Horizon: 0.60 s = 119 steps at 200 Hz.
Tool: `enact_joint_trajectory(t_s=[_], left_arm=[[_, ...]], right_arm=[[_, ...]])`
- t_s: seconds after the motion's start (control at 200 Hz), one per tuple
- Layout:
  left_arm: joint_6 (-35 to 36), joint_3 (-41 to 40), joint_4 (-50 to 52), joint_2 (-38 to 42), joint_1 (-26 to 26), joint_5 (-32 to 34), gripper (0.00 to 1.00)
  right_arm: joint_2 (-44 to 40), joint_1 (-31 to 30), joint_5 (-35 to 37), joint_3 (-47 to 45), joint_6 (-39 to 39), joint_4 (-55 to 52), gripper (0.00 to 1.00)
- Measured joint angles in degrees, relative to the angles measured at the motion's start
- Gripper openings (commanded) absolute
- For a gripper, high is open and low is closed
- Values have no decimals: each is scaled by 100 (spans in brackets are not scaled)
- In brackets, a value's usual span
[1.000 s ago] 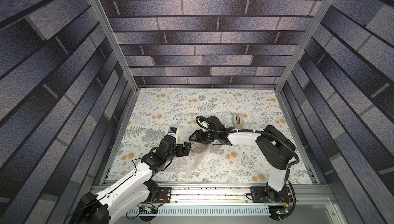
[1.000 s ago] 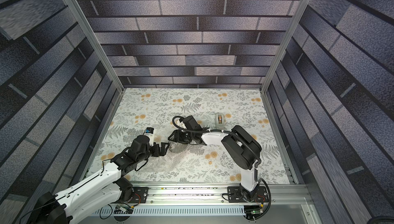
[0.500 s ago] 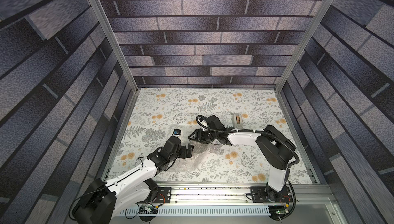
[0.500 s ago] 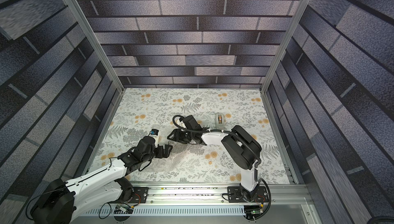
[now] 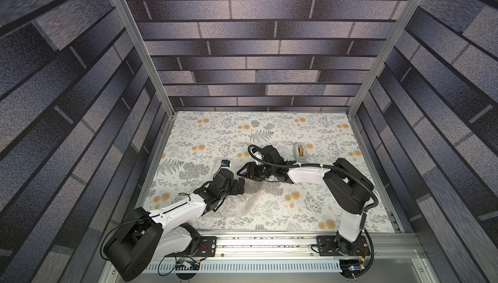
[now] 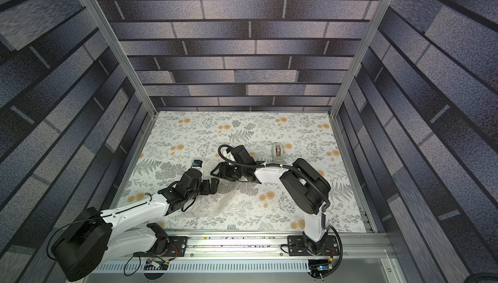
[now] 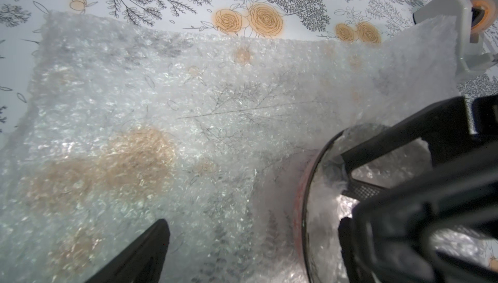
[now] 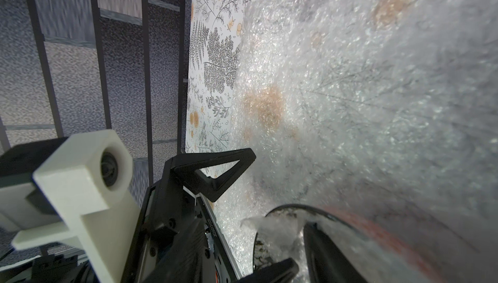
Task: Wrap bowls in bubble wrap
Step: Wrap the bowl in bubble wrap.
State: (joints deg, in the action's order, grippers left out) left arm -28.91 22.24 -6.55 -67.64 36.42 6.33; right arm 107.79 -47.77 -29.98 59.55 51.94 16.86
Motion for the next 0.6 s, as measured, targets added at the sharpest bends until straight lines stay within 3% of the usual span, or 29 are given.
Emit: enact_joint_trajectory(t_s=[0.316,0.596], left_arm=[[0,149,-7,-339,37,188,100],[15,149,103,-323,37,297,100]], right_arm=[[-118,61,-15,-33,11,-28,61],[-1147,555,-2,-50,-439,-743,62]])
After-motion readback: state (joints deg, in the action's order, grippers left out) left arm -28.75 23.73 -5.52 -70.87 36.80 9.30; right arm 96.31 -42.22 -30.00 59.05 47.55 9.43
